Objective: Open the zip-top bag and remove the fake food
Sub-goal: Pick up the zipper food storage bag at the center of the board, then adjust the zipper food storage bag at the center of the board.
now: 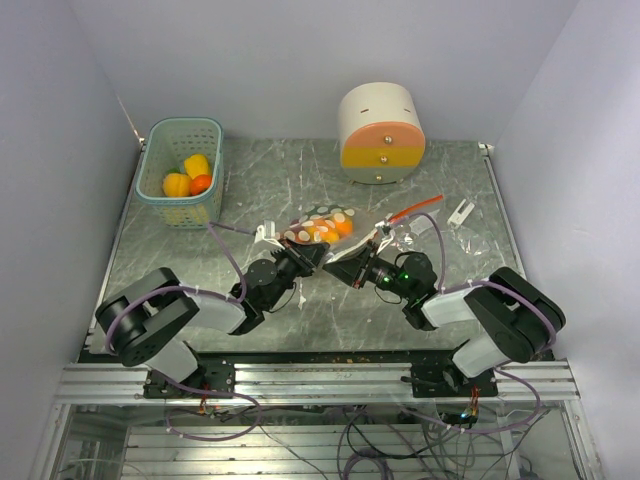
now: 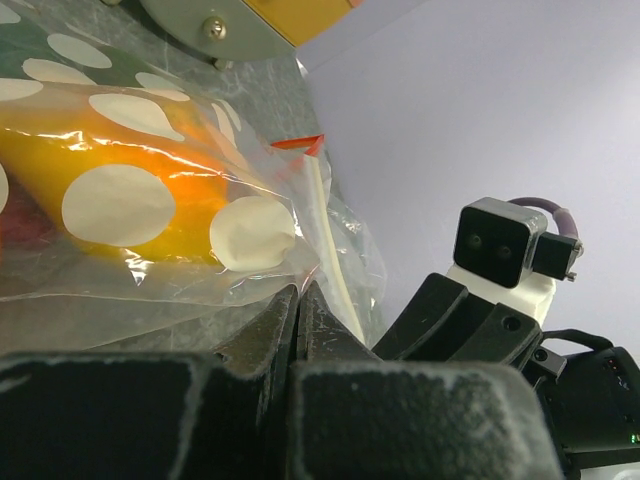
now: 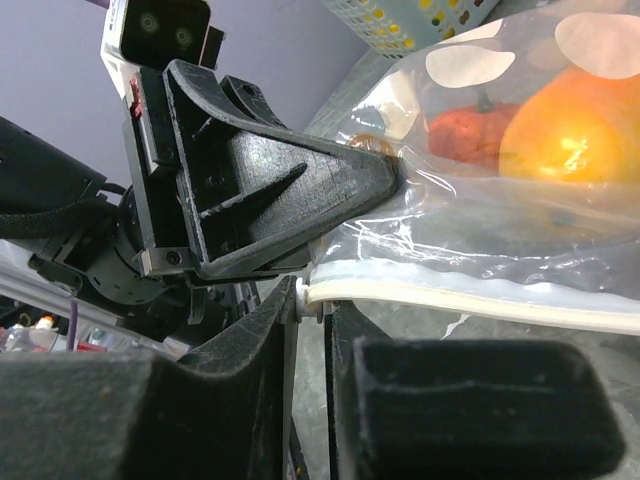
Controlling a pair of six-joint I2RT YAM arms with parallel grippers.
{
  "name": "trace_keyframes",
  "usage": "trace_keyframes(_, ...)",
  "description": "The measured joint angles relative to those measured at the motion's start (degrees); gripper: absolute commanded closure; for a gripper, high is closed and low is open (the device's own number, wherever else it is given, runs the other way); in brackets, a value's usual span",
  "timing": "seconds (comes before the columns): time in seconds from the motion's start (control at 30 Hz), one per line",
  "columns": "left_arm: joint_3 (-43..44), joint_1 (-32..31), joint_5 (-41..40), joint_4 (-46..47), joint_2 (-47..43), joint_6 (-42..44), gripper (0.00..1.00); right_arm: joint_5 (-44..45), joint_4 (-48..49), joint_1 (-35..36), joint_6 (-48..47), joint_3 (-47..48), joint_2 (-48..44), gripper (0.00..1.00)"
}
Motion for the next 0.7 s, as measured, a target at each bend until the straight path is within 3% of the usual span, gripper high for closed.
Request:
trace_keyframes(0.2, 0.0, 0.0, 1.6, 1.7, 1.2, 0.0, 0.93, 0.5, -0.4, 0.0, -0.2, 0.0, -0.8, 0.84)
trace_keyframes(0.5, 0.0, 0.0, 4.0, 3.6, 2.8, 0.0, 0.93, 0.7, -2.6, -0.2, -1.0, 0.0, -2.2, 0.72)
trace_keyframes(0.7, 0.0, 0.0, 4.6, 4.7, 3.1, 0.0, 0.93, 0.9, -3.9, -0.4, -1.1, 0.0, -3.2, 0.72)
